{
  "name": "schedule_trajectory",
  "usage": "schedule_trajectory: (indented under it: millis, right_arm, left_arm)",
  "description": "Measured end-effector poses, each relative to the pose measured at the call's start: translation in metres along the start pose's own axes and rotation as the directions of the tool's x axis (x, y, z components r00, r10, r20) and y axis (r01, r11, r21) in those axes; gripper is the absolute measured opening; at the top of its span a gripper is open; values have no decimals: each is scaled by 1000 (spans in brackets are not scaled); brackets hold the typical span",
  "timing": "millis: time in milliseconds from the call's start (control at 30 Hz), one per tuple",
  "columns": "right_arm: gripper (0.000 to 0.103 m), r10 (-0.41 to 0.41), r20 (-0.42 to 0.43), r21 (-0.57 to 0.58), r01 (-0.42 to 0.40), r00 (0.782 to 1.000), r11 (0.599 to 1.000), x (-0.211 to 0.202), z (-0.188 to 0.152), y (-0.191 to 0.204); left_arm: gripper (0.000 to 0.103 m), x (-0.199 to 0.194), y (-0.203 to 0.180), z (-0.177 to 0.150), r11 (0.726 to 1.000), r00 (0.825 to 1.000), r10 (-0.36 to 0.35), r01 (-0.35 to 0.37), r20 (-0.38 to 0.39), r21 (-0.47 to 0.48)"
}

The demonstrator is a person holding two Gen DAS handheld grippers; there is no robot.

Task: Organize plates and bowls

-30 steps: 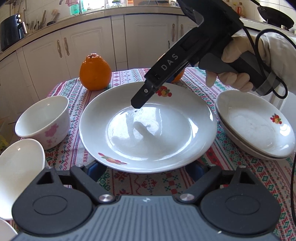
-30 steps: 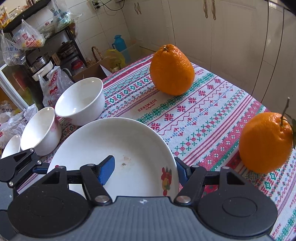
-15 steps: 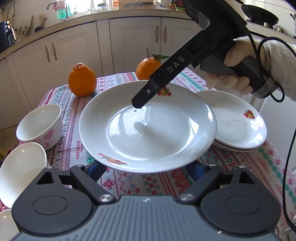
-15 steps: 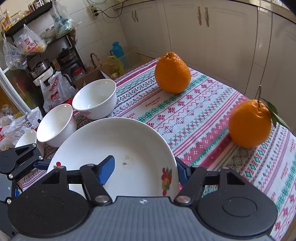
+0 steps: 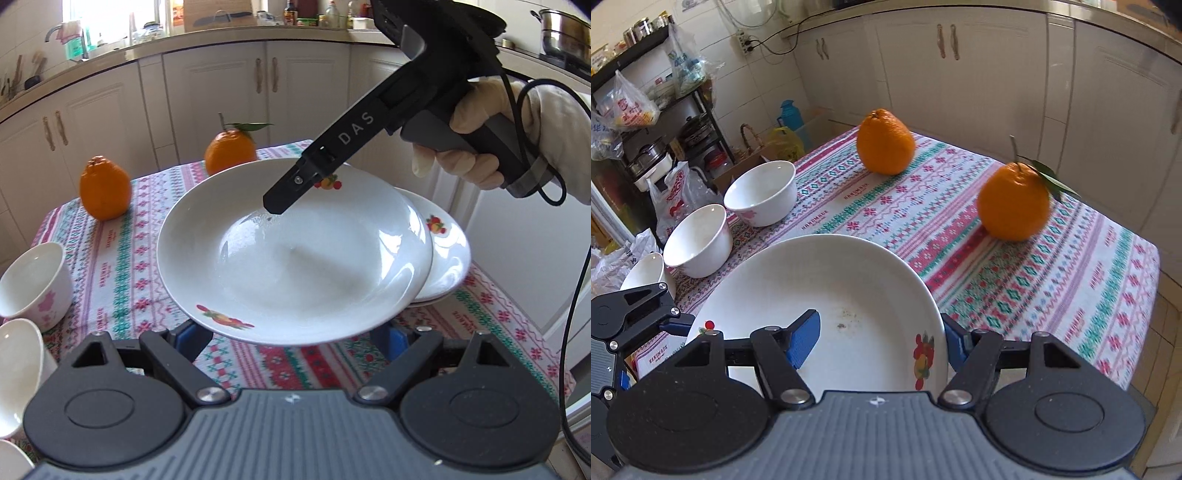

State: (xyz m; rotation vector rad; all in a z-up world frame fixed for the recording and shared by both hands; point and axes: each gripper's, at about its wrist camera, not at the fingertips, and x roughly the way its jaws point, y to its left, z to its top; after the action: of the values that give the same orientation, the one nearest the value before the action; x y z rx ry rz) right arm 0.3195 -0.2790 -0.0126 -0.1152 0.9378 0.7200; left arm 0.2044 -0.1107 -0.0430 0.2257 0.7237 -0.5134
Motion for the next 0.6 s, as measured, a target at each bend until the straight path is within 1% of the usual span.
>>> schedule_trajectory:
  millis: [100, 333, 600]
  right_arm:
    - [74, -25, 7, 25, 25, 1000, 999, -10, -11, -6]
    - [74, -65, 24, 86, 62, 998, 994, -31, -38, -25]
    - [74, -83, 34, 137, 77, 996, 988, -41, -59, -45]
  left_arm:
    - [91, 3, -11, 1, 1000, 1000, -24, 24, 6, 20]
    - [91, 13, -34, 7, 995, 997, -80, 80, -12, 58]
    - [91, 26, -51, 14, 991, 994, -109, 111, -28, 80]
